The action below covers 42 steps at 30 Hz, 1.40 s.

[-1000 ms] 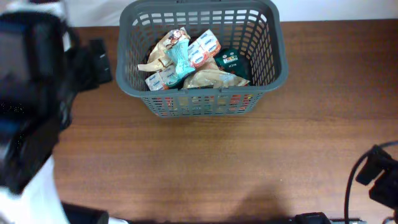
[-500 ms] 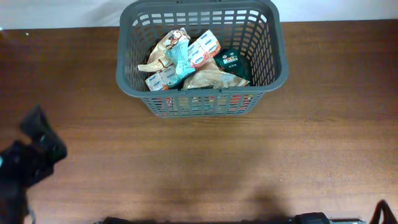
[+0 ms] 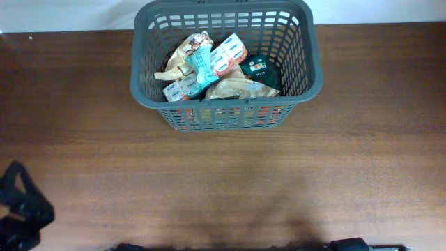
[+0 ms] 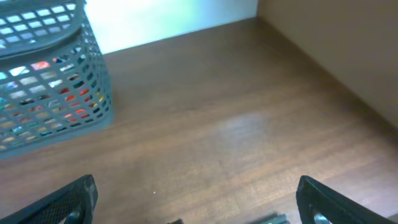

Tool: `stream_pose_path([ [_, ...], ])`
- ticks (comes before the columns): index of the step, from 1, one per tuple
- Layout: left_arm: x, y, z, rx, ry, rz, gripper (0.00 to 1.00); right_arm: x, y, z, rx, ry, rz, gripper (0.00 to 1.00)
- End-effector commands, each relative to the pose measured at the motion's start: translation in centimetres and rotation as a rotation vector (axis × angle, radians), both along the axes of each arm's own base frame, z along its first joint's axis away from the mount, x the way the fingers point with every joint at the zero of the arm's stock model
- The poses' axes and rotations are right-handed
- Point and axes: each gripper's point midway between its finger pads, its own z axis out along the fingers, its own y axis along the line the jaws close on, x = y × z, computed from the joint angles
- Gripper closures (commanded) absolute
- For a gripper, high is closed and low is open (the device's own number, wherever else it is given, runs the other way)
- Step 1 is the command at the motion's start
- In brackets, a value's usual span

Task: Pack container

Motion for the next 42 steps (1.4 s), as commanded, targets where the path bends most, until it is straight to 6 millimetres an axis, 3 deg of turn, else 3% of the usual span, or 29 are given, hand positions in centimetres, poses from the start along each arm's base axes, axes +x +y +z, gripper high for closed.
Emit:
stream_pose_path([
  [1,-1.2,0.6,0.1,-0.011,-0.032,0.026,0.01,-0.8,0.4,-1.5,-0.038,-0.011,0.06,0.01],
  [24,-1.4,0.5,0.1,-0.015,-0.037,0.02,0.01,-0.3,0.7,-1.4,-0.03,-0.037,0.084,0.01],
  [27,-1.4,0.5,0.1,-0.015,-0.037,0.02,0.01,-0.3,-0.1,-0.9,-0.049,-0.055,0.038,0.01],
  [33,-1.4,0.5,0.1,-0.015,-0.037,0.02,0.01,1.6,-0.5,5.2,-0.06,-0.316,0.007,0.01],
  [36,-1.4,0.5,0.1,-0.015,-0.037,0.02,0.01,2.5,-0.4,6.4,-0.058,-0.368,0.005,0.01],
  [42,-1.4,0.5,0.1,-0.015,-0.037,0.02,0.01,8.1,1.0,7.3,-0.078,-0.467,0.045,0.01],
])
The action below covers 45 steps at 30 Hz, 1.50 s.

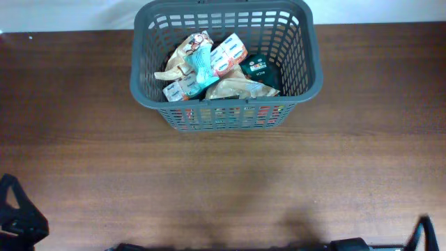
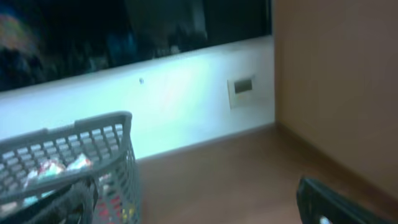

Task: Pack container

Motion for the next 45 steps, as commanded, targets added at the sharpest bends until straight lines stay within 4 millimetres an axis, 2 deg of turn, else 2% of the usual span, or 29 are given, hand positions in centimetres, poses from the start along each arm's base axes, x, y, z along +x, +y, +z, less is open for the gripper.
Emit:
stream_pose_path([
  [1,0.1,0.2,-0.1,-0.003,0.004,0.019,0.01,3.5,1.1,-1.1,-0.039,-0.015,0.039,0.01],
  [4,0.1,0.2,-0.1,-0.003,0.004,0.019,0.01,6.2,1.9,-1.1,-0.041,-0.133,0.07,0.01],
  [10,0.1,0.2,-0.1,-0.003,0.004,0.019,0.01,10.3,2.4,-3.8,-0.036,-0.262,0.077,0.01],
  [14,0.1,0.2,-0.1,-0.003,0.004,0.019,0.01,12.5,2.6,-6.2,-0.037,-0.262,0.079,0.01],
  [16,0.1,0.2,-0.1,-0.003,0.004,0.019,0.01,14.0,2.7,-8.7,-0.037,-0.241,0.076,0.01],
  [19,0.1,0.2,-0.1,-0.003,0.004,0.019,0.01,15.2,2.8,-10.9,-0.037,-0.226,0.078,0.01],
  [25,0.1,0.2,-0.1,-0.003,0.004,0.019,0.01,16.6,3.0,-14.2,-0.04,-0.188,0.081,0.01],
  [30,0.1,0.2,-0.1,-0.003,0.004,0.019,0.01,17.7,3.3,-18.3,-0.045,-0.102,0.099,0.01],
  [42,0.1,0.2,-0.1,-0.003,0.004,0.019,0.01,18.4,4.5,-25.1,-0.053,0.129,0.17,0.01],
  [45,0.1,0.2,-0.1,-0.003,0.004,0.019,0.01,18.4,4.7,-25.1,-0.053,0.127,0.181,0.01],
])
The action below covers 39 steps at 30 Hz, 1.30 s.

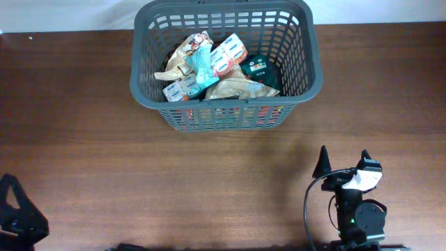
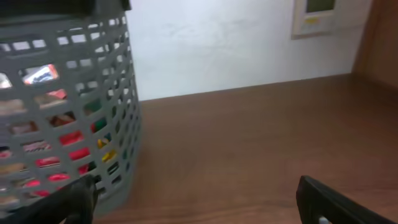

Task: Pack container

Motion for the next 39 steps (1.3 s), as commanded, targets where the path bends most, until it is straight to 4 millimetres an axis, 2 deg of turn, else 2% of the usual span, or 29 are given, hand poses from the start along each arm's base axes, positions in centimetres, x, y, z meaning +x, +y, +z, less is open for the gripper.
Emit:
stream_pose_path([
  [1,0.1,0.2,0.0,-0.004,0.001,0.019,0.01,0.0,0.5,-0.4,-0.005,0.008,0.033,0.01],
  [24,0.1,0.2,0.0,-0.001,0.002,0.019,0.01,0.0,0.6,-0.4,-0.006,0.009,0.036,0.01],
  [27,0.1,0.3,0.0,0.084,0.039,-0.004,0.01,0.0,0.6,-0.4,-0.006,0.009,0.036,0.01],
  [31,0.4,-0.1,-0.2,0.031,0.027,-0.01,0.01,0.0,0.6,-0.4,-0.006,0.009,0.036,0.01],
  [35,1.5,-0.4,-0.9,-0.029,0.025,0.011,0.01,0.0,0.6,-0.4,-0.006,0.009,0.036,0.01],
  [39,4.6,-1.8,-2.1,-0.066,-0.005,-0.027,0.01,0.0,0.6,-0.4,-0.006,0.009,0.036,0.01],
])
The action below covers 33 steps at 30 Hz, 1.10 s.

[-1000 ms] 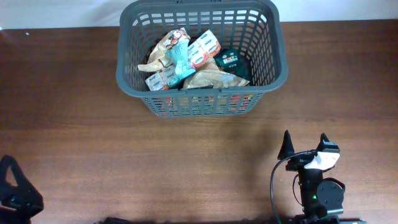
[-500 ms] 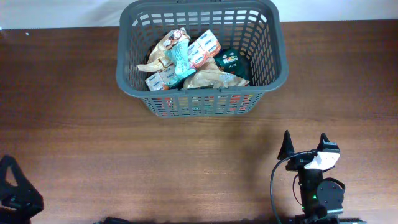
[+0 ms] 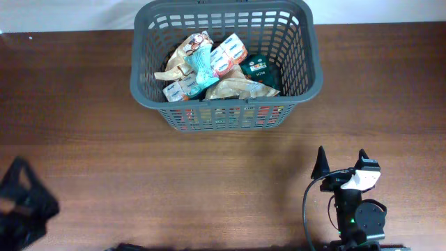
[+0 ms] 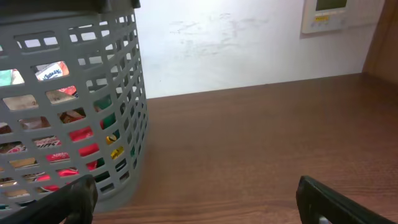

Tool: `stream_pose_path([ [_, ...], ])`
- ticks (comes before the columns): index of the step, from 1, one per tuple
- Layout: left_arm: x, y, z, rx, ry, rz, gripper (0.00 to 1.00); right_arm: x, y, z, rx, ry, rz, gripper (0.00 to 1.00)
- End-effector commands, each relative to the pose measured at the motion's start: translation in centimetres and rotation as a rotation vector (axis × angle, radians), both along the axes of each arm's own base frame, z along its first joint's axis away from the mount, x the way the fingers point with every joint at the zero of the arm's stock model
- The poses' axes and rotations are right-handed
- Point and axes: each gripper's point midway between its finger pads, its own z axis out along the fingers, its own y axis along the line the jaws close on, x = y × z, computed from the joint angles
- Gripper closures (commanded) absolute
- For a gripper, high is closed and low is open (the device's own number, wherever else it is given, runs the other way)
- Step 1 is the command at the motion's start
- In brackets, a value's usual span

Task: Pack container

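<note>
A grey slatted basket [image 3: 221, 59] stands at the back middle of the brown table [image 3: 104, 146]. It holds several snack packets, among them a teal one [image 3: 202, 64] and a dark green one [image 3: 259, 70]. My right gripper [image 3: 341, 162] is low over the table in front of the basket's right end, open, with nothing between its fingers. In the right wrist view the basket [image 4: 68, 106] fills the left, and the right gripper [image 4: 202, 208] points past its right side. My left arm [image 3: 24, 209] is a blurred dark shape at the bottom left, its fingers not discernible.
A white wall [image 4: 236, 43] runs behind the table's far edge, with a small panel [image 4: 339, 12] on it. Bare wood lies to the right of the basket [image 4: 261, 137] and across the front of the table.
The left arm's dark shape has shifted slightly up and right in the bottom-left corner and is blurred. The right gripper has hardly moved; it stays open, facing the basket.
At first the right arm was out of the overhead view, its wrist camera looking down at the table. Then the camera faced the wall and one fingertip showed at the bottom right. After that the open gripper stood in front of the basket, where it remains.
</note>
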Motion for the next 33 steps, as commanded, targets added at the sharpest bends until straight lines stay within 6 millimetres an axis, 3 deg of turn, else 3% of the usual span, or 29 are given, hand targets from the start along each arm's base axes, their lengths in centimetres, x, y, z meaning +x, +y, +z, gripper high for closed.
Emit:
stream_pose_path([
  [1,2.7,-1.5,-2.0,-0.056,-0.008,-0.04,0.01,0.0,0.1,-0.3,-0.007,0.006,0.01,0.01],
  [5,6.3,-3.4,-5.2,-0.101,-0.066,-0.112,0.01,0.0,0.1,-0.3,-0.007,0.006,0.01,0.01],
  [13,10.2,-5.4,-13.6,-0.186,-0.076,-0.16,0.01,0.0,0.1,-0.3,-0.007,0.006,0.01,0.01],
  [20,14.8,-6.7,-20.8,-0.234,-0.051,-0.163,0.01,0.0,0.1,-0.3,-0.007,0.006,0.01,0.01],
  [27,15.9,-7.2,-24.4,-0.236,-0.051,-0.173,0.01,0.0,0.1,-0.3,-0.007,0.006,0.01,0.01],
  [33,15.0,-5.1,-26.2,-0.237,-0.106,-0.111,0.01,0.0,0.1,-0.3,-0.007,0.006,0.01,0.01],
])
